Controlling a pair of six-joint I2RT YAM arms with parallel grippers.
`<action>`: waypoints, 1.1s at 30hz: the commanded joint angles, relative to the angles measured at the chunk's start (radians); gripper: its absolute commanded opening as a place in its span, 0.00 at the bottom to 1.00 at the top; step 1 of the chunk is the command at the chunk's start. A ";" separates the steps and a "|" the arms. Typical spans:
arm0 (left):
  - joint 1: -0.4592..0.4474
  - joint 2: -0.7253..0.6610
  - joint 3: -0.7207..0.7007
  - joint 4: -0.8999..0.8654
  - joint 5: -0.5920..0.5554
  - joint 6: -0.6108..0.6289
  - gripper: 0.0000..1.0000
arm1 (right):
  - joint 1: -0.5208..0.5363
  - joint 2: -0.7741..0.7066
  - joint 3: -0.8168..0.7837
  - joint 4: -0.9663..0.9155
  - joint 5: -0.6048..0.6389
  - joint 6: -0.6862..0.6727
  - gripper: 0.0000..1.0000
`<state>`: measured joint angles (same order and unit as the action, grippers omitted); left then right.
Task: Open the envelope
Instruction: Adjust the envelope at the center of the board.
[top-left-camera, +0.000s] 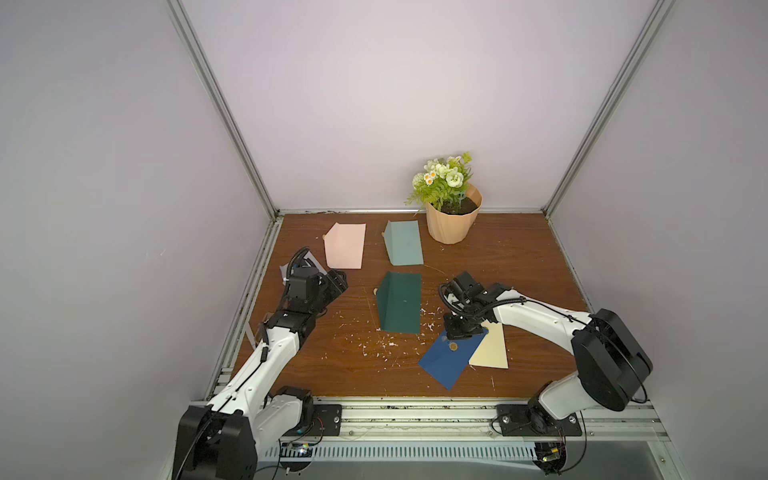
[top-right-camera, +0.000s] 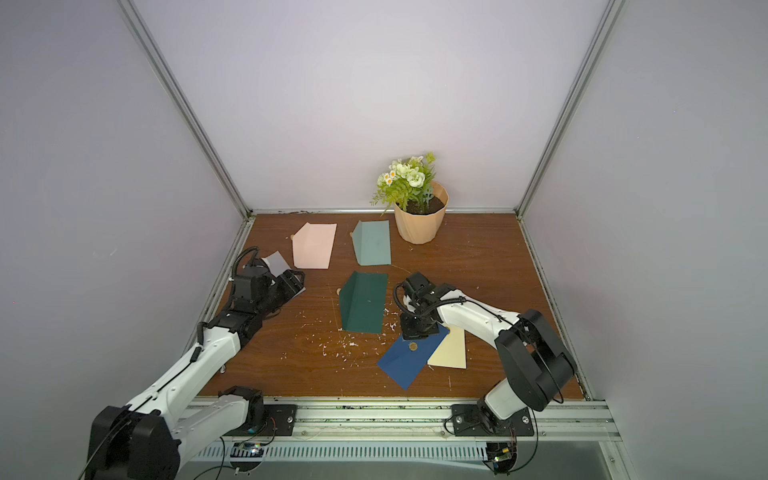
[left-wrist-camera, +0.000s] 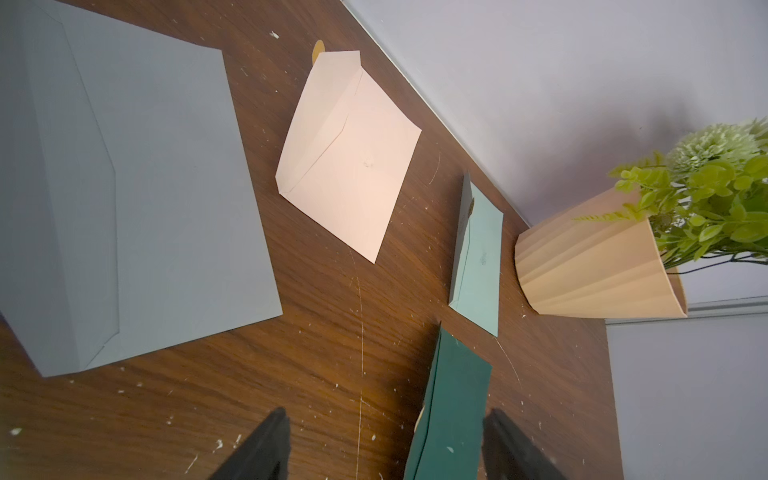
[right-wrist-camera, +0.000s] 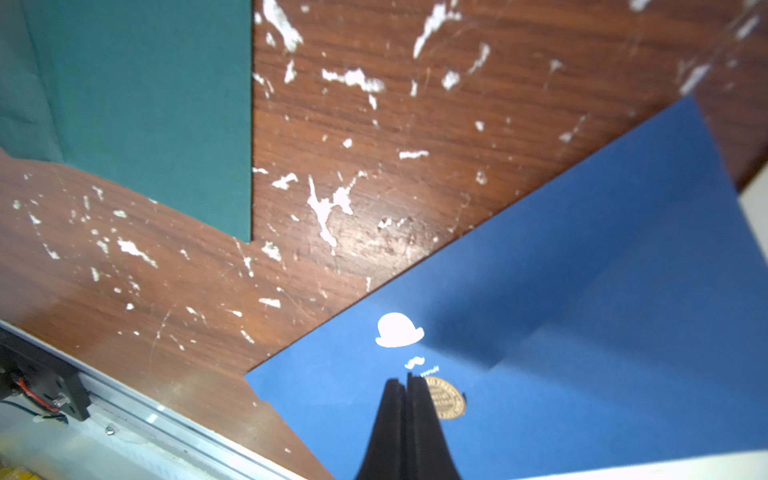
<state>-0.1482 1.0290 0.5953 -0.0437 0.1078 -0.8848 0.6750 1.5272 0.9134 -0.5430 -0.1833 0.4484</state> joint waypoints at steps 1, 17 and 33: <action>0.013 -0.010 -0.006 -0.017 -0.018 0.002 0.75 | 0.005 -0.033 -0.002 -0.047 0.023 0.003 0.00; 0.028 -0.063 -0.020 -0.054 -0.037 0.000 0.77 | 0.006 0.026 -0.179 0.055 -0.040 -0.002 0.00; 0.220 -0.127 -0.068 -0.110 0.065 -0.024 0.86 | 0.005 -0.145 0.159 -0.104 0.087 -0.024 0.16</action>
<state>0.0315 0.8921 0.5278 -0.1143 0.1452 -0.8940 0.6750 1.4582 0.9539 -0.5953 -0.1532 0.4423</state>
